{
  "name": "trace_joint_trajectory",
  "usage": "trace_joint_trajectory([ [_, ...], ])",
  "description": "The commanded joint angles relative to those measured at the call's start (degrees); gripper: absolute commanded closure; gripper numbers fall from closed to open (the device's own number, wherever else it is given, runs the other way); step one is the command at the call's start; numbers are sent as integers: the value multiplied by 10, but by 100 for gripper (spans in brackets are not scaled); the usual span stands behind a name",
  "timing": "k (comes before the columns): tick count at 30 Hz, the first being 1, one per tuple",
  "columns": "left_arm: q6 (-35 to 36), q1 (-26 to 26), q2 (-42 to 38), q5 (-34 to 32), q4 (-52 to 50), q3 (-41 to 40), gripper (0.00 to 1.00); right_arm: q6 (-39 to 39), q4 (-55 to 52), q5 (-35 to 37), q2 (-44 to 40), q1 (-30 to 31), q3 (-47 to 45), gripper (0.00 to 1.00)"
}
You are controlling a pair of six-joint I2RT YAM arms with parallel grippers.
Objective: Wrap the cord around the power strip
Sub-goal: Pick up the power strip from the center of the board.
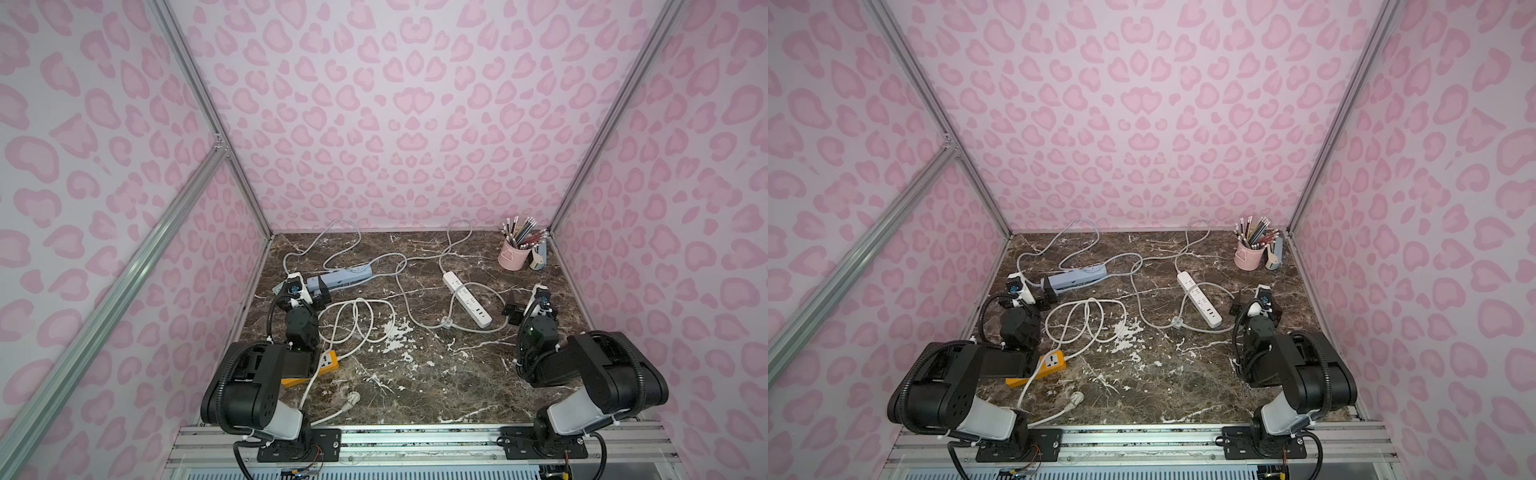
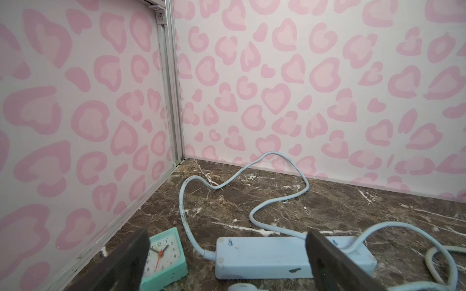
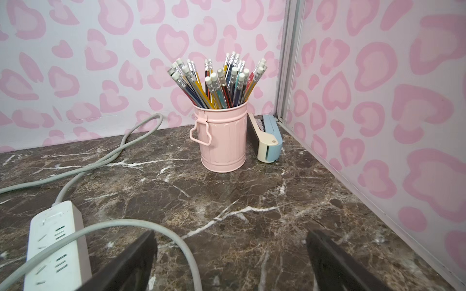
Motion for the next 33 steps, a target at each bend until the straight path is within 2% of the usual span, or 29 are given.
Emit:
trace_joint_trajectory([
  [1, 5, 4, -1, 18, 7, 4, 2, 1, 21, 8, 1, 1, 3, 3],
  [33, 3, 9, -2, 28, 3, 5, 2, 3, 18, -6, -2, -6, 2, 3],
])
